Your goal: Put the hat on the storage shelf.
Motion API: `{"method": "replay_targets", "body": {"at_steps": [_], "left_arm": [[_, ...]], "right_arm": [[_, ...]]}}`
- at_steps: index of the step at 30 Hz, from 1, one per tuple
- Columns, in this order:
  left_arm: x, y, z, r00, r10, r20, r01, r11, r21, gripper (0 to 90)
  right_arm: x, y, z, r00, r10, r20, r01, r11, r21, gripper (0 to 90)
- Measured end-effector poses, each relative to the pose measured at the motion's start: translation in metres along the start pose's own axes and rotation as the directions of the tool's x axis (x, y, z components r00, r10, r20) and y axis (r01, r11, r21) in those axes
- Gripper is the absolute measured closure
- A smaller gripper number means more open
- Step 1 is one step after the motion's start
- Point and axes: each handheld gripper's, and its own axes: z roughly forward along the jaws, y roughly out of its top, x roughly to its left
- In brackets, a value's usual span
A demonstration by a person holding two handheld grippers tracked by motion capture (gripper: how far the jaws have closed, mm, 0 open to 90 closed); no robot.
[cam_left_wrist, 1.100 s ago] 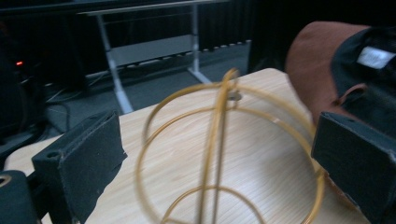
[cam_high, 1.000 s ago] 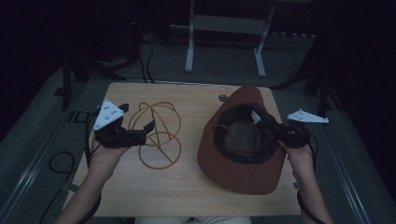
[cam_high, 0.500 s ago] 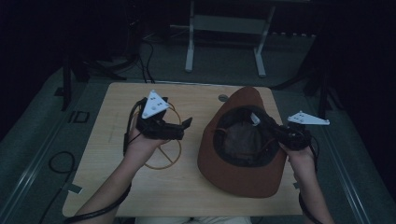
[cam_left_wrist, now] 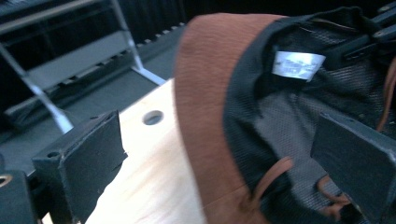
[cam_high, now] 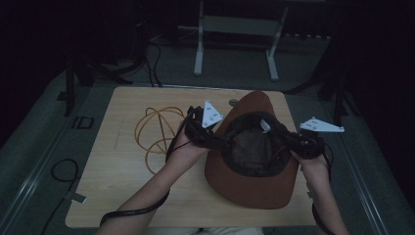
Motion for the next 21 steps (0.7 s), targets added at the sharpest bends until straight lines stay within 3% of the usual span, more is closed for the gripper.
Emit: {"method": "replay_targets", "body": {"at_steps": [10,16,21], "left_arm": [[-0.001,-0.004,0.047,0.9995,-0.005,0.031,0.002,0.9939,0.110,7.1],[-0.001,-0.007,0.059,0.9976,0.004,0.069,-0.014,0.9887,0.149,26.6],[-0.002,-0.010,0.065,0.9994,0.016,0.029,-0.021,0.9830,0.182,49.4]], "right_arm": [[0.004,-0.003,-0.002,0.9998,-0.008,-0.020,0.008,1.000,0.001,85.0],[0.006,-0.002,-0.002,0.9997,-0.014,-0.022,0.014,1.000,-0.001,85.0],[0.010,-0.003,-0.001,0.9995,-0.024,-0.022,0.024,1.000,0.001,85.0]]}}
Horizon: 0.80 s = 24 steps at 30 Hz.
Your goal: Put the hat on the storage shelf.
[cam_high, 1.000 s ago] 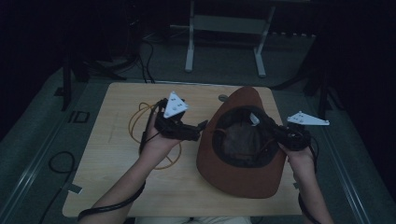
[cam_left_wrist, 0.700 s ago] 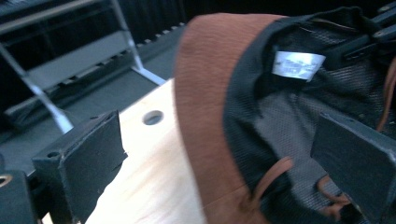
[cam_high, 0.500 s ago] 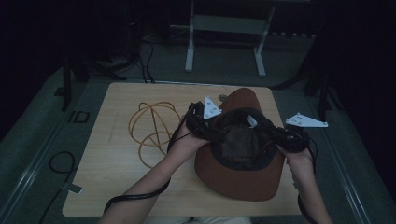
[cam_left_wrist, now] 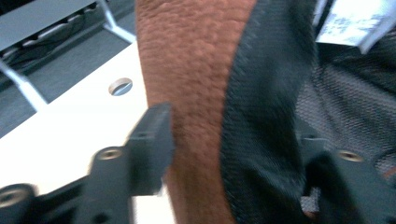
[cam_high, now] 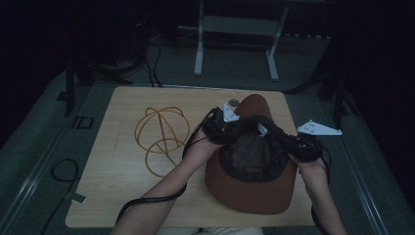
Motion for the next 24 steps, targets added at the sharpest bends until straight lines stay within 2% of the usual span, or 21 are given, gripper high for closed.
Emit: {"method": "replay_targets", "body": {"at_steps": [3,4,5,7,8,9,11,15,19,24], "left_arm": [[0.001,-0.001,0.002,1.0000,-0.003,-0.009,0.003,0.9999,0.014,61.3],[0.001,-0.002,0.004,0.9997,-0.006,-0.024,0.006,0.9998,0.020,61.3],[0.001,-0.002,0.005,0.9996,-0.007,-0.026,0.007,0.9998,0.020,69.8],[0.000,-0.002,0.006,0.9992,0.000,-0.040,0.001,0.9997,0.025,79.9],[-0.001,-0.002,0.007,0.9985,0.017,-0.053,-0.015,0.9995,0.028,79.9],[-0.001,-0.002,0.007,0.9982,0.017,-0.057,-0.015,0.9995,0.027,83.8],[-0.001,-0.001,0.006,0.9980,0.016,-0.061,-0.014,0.9996,0.026,85.8],[-0.002,0.000,0.002,0.9970,0.002,-0.077,-0.002,1.0000,-0.007,86.3],[-0.004,0.005,-0.003,0.9952,0.012,-0.098,-0.015,0.9993,-0.033,86.5],[-0.004,0.010,-0.008,0.9959,0.007,-0.090,-0.012,0.9982,-0.059,86.5]], "right_arm": [[0.001,-0.001,0.001,1.0000,-0.004,0.005,0.004,1.000,0.005,85.0],[0.002,-0.002,0.002,1.0000,-0.004,0.006,0.003,1.000,0.008,85.0],[0.003,-0.003,0.003,1.0000,-0.002,0.000,0.002,1.000,0.012,85.0],[0.004,-0.003,0.004,1.0000,0.001,-0.001,-0.001,1.000,0.012,85.0],[0.005,-0.003,0.005,1.0000,-0.001,-0.004,0.001,1.000,0.013,85.0],[0.007,-0.004,0.006,1.0000,-0.003,-0.005,0.003,1.000,0.014,85.0],[0.008,-0.005,0.006,0.9999,0.007,-0.009,-0.007,1.000,0.009,84.8],[0.009,-0.007,0.005,0.9999,0.012,-0.005,-0.012,1.000,-0.002,84.5],[0.013,-0.007,0.000,0.9997,0.000,0.025,0.000,1.000,-0.021,83.9],[0.016,-0.006,-0.007,0.9993,-0.002,0.036,0.003,0.999,-0.046,81.4]]}}
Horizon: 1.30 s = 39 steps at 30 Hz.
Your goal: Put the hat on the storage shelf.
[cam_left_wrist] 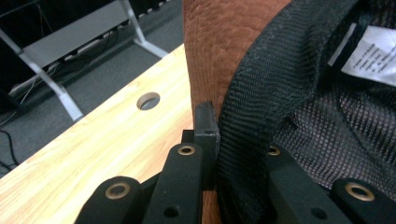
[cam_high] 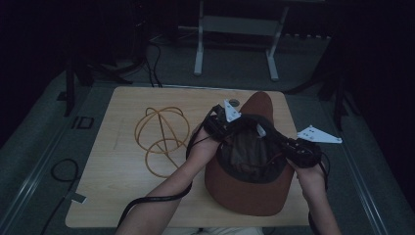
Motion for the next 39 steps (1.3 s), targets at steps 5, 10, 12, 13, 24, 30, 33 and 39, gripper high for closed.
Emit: {"method": "replay_targets", "body": {"at_steps": [5,10,12,13,24,30,33,39], "left_arm": [[0.001,0.007,-0.008,1.0000,-0.002,0.005,0.002,0.9994,-0.036,86.6],[-0.001,0.015,-0.014,0.9999,0.011,0.005,-0.011,0.9974,-0.071,86.7],[-0.001,0.017,-0.016,0.9998,0.019,0.001,-0.019,0.9966,-0.080,86.7],[-0.001,0.018,-0.017,0.9998,0.020,-0.003,-0.020,0.9963,-0.084,86.7],[0.000,0.022,-0.023,0.9996,0.010,-0.025,-0.013,0.9927,-0.120,86.7],[0.006,0.020,-0.027,0.9998,-0.008,-0.019,0.005,0.9905,-0.138,86.6],[0.008,0.018,-0.030,0.9999,-0.009,0.010,0.011,0.9855,-0.169,86.5],[0.012,0.013,-0.041,0.9944,0.004,0.105,0.025,0.9637,-0.266,86.5]], "right_arm": [[0.001,0.001,-0.007,1.0000,0.000,0.000,0.000,1.000,-0.025,74.5],[0.001,0.000,-0.018,1.0000,0.004,-0.006,-0.005,0.999,-0.046,63.9],[0.001,-0.001,-0.022,0.9998,0.004,-0.021,-0.005,0.999,-0.051,58.1],[0.001,-0.001,-0.022,0.9998,0.004,-0.021,-0.005,0.999,-0.051,58.1],[0.003,-0.002,-0.037,0.9965,-0.011,-0.083,0.004,0.997,-0.078,37.0],[-0.005,-0.007,-0.055,0.9979,-0.029,-0.058,0.023,0.995,-0.100,36.0],[-0.016,-0.013,-0.060,0.9994,-0.035,-0.002,0.035,0.995,-0.092,42.9],[-0.042,-0.029,-0.059,0.9983,0.020,0.054,-0.017,0.998,-0.058,49.0]]}}
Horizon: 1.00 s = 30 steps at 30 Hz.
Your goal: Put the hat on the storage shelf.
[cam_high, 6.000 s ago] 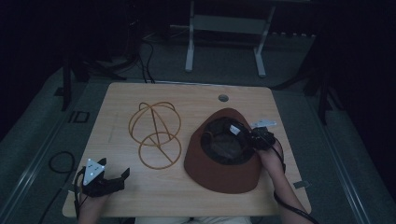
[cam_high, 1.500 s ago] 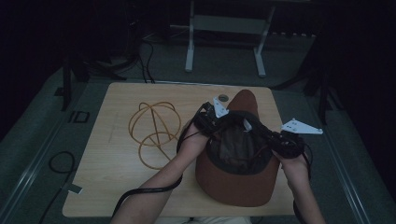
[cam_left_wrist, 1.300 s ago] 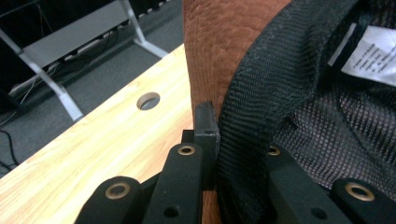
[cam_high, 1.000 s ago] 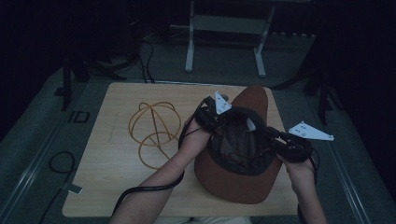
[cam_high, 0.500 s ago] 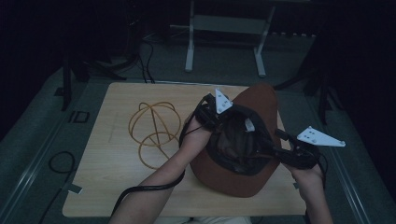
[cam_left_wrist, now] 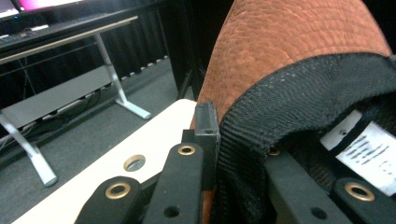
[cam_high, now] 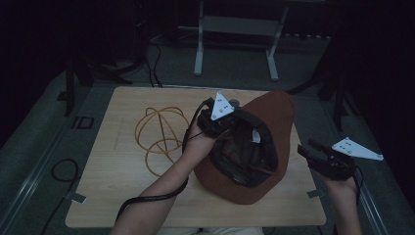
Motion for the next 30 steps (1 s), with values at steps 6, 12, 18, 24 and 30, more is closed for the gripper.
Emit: {"method": "replay_targets", "body": {"at_steps": [6,12,18,24,30], "left_arm": [[0.006,-0.004,-0.006,0.9952,-0.017,0.096,0.023,0.9975,-0.066,86.4],[0.009,-0.009,-0.011,0.9792,0.017,0.202,0.011,0.9906,-0.136,86.3],[0.010,-0.014,-0.013,0.9243,0.062,0.377,0.033,0.9701,-0.241,86.2],[0.006,-0.013,-0.012,0.8841,0.091,0.458,0.039,0.9631,-0.266,86.2],[0.000,-0.011,-0.013,0.8706,0.126,0.476,0.036,0.9479,-0.317,86.1]], "right_arm": [[-0.012,-0.007,0.002,0.9993,0.027,0.024,-0.027,1.000,0.007,49.7],[-0.012,-0.005,0.004,0.9995,0.028,0.014,-0.028,1.000,-0.002,49.7],[-0.004,-0.002,0.004,0.9995,0.003,-0.030,-0.003,1.000,-0.022,51.4],[0.009,0.001,0.004,0.9963,-0.025,-0.083,0.022,0.999,-0.046,51.7],[0.034,0.003,0.007,0.9654,-0.102,-0.240,0.078,0.991,-0.107,52.0]]}}
